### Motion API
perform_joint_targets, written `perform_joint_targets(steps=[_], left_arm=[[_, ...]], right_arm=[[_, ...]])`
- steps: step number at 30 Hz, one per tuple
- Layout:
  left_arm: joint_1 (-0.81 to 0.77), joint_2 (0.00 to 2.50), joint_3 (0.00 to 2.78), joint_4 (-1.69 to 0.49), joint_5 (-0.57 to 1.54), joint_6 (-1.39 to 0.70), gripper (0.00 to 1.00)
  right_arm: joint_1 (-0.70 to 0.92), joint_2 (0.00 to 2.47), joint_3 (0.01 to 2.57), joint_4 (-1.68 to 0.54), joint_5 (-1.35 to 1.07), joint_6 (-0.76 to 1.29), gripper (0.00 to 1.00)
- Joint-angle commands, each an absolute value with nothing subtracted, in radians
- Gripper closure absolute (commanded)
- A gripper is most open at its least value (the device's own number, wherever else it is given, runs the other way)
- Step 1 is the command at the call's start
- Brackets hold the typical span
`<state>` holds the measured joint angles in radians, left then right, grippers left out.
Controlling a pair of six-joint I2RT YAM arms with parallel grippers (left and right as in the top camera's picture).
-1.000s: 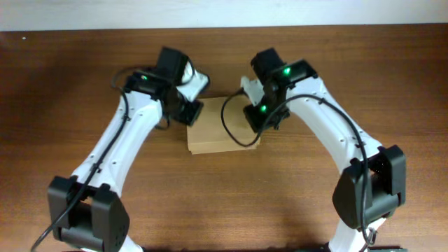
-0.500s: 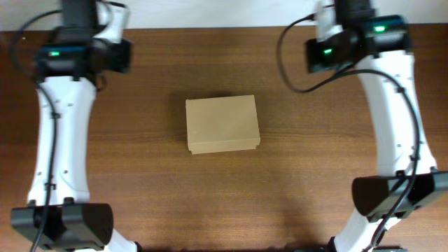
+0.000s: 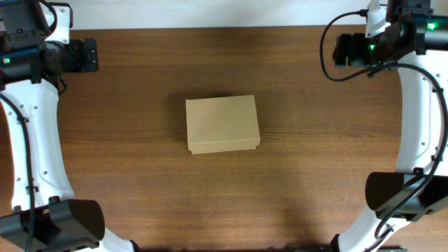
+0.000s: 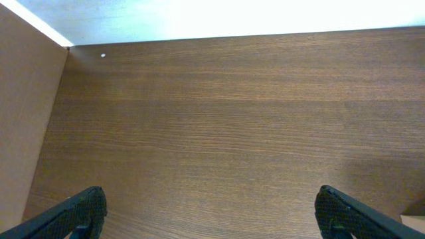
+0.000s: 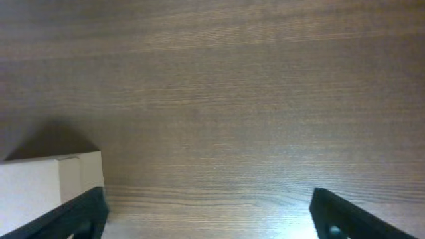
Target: Pack container
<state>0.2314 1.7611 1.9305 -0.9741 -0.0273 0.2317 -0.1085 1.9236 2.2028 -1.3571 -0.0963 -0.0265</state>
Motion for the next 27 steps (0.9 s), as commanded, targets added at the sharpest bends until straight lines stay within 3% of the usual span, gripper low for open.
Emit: perform_joint_targets(steps=[1,27], left_arm=[[0.234,1.737,1.950,-0.970,-0.030,0.240,0.00],[0.234,1.737,1.950,-0.969,-0.030,0.240,0.01]], right_arm=[[-0.105,1.917,2.222,-1.355,-0.112,-0.020,0.01],[-0.106,1.917,2.222,-1.364,-0.112,-0.020,0.01]])
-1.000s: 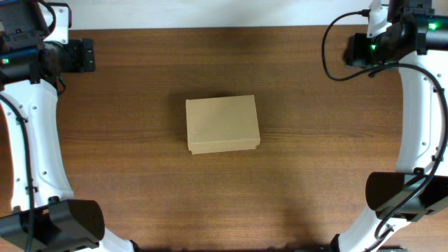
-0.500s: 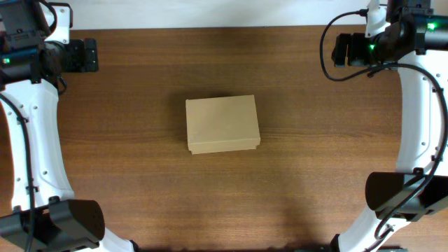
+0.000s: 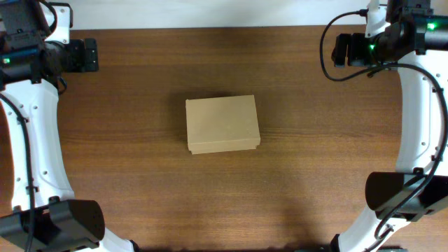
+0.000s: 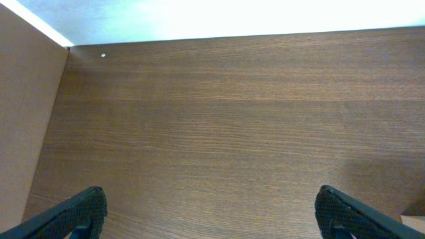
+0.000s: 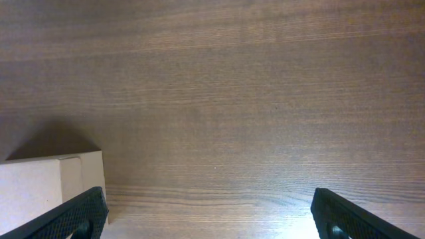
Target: Pack container
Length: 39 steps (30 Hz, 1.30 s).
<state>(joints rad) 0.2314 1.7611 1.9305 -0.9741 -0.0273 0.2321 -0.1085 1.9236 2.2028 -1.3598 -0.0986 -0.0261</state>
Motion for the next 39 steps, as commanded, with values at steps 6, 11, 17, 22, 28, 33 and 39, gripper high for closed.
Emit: perform_joint_targets(steps=[6,11,17,22,28,33,39], left_arm=[[0.234,1.737,1.950,-0.970,-0.030,0.240,0.00],[0.234,1.737,1.950,-0.970,-0.030,0.240,0.00],[0.234,1.737,1.950,-0.969,-0.030,0.240,0.00],[0.234,1.737,1.950,-0.969,-0.030,0.240,0.00],[0.234,1.737,1.950,-0.969,-0.030,0.240,0.00],[0.234,1.737,1.950,-0.970,-0.030,0.240,0.00],[0.234,1.737,1.950,-0.970,-0.030,0.240,0.00]], right_arm=[[-0.102,1.830,2.220,-1.131,-0.121,-0.020,0.01],[-0.092,1.691,2.172,-0.834,-0.120,-0.021,0.01],[-0.092,1.473,1.936,-0.646,-0.094,-0.021,0.01],[-0.092,1.219,1.514,-0.370,-0.063,-0.021,0.01],[-0.093,0.886,0.987,-0.032,-0.062,-0.021,0.01],[-0.093,0.609,0.651,0.128,-0.062,-0.021,0.01],[-0.093,0.246,0.406,0.224,-0.063,-0.020,0.01]])
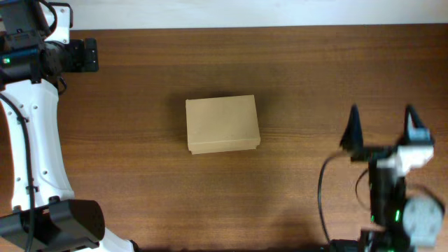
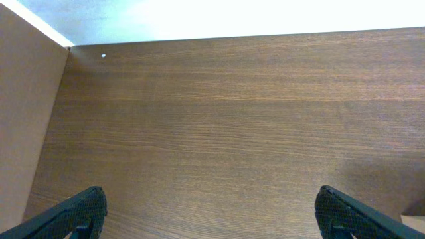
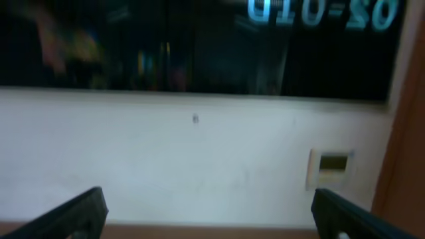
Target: Pack container
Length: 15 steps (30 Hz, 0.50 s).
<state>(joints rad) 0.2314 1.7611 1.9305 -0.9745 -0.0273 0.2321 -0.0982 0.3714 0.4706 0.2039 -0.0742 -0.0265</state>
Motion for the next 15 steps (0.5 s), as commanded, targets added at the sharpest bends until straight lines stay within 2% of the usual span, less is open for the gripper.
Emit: perform_joint_targets(steps=[1,6,15], left_arm=[[0.234,1.737,1.950,-0.970,-0.030,0.240,0.01],[0.234,1.737,1.950,-0.969,-0.030,0.240,0.00],[0.234,1.737,1.950,-0.969,-0.030,0.240,0.00]], right_arm=[[-0.093,0.199,0.391,0.225,-0.063,-0.021,0.01],[-0.093,0.000,0.346,0.224,-0.039,-0.021,0.01],[-0.092,0.007,0.319,0.221,-0.043,-0.020,0.01]])
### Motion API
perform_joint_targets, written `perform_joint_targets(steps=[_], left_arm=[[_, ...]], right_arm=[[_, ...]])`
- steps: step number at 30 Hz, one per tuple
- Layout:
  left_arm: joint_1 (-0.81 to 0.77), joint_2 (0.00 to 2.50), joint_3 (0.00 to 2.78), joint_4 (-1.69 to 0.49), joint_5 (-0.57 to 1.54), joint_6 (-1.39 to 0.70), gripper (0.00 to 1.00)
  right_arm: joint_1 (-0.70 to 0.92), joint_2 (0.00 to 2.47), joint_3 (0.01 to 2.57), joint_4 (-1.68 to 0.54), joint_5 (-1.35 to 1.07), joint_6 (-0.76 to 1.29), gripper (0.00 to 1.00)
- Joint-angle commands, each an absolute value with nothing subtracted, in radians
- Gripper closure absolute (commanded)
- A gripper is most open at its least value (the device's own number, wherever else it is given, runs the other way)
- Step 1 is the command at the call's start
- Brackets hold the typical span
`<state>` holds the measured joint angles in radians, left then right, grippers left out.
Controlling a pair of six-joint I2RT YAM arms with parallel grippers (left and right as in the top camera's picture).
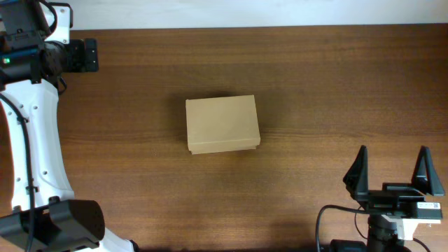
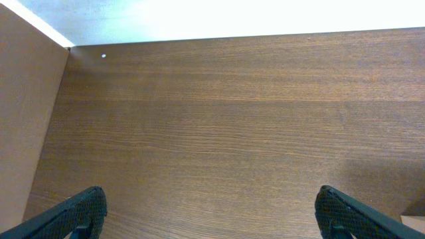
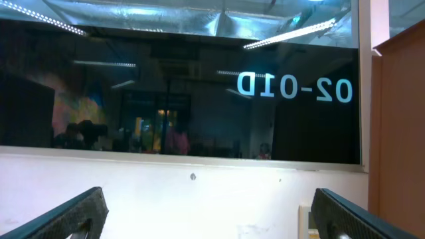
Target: Pack container
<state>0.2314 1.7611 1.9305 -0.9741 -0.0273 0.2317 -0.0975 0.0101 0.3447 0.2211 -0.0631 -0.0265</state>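
Observation:
A closed tan cardboard box [image 1: 222, 124] lies flat in the middle of the brown table [image 1: 315, 77]. My left gripper [image 1: 89, 54] hangs at the back left corner, far from the box. Its fingertips are wide apart in the left wrist view, so the left gripper [image 2: 211, 207] is open and empty; only a corner of the box [image 2: 414, 220] shows there. My right gripper [image 1: 392, 173] stands at the front right edge, fingers spread and pointing away from me. In the right wrist view the right gripper [image 3: 211, 207] is open and empty, and the box is out of view.
A brown side panel [image 2: 23, 126] borders the table on the left of the left wrist view, with a white wall [image 2: 199, 16] behind. The right wrist camera faces a white wall [image 3: 199, 199] under a dark window [image 3: 166, 99].
The right gripper has moved from mid right of the table down to the front right edge. Its camera view, blurred before, is steady and shows more of the window. Left arm and box are unmoved.
At first the right gripper hung open at the back right, its camera looking down on the table and a box corner, and it stayed there a second later. Then it was at the right front, facing the wall. Now it is at the front edge. The box never moved.

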Motion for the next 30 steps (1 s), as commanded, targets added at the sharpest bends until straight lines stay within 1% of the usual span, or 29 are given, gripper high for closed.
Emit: perform_joint_targets(steps=[1,10,26,30], left_arm=[[0.234,1.737,1.950,-0.970,-0.030,0.240,0.00],[0.234,1.737,1.950,-0.970,-0.030,0.240,0.00],[0.234,1.737,1.950,-0.970,-0.030,0.240,0.00],[0.234,1.737,1.950,-0.970,-0.030,0.240,0.00]], right_arm=[[-0.092,0.005,0.307,0.221,-0.044,-0.020,0.01],[-0.092,0.003,0.162,0.221,-0.043,-0.020,0.01],[-0.092,0.003,0.004,0.220,-0.044,-0.020,0.01],[-0.092,0.003,0.005,0.153,-0.044,-0.020,0.01]])
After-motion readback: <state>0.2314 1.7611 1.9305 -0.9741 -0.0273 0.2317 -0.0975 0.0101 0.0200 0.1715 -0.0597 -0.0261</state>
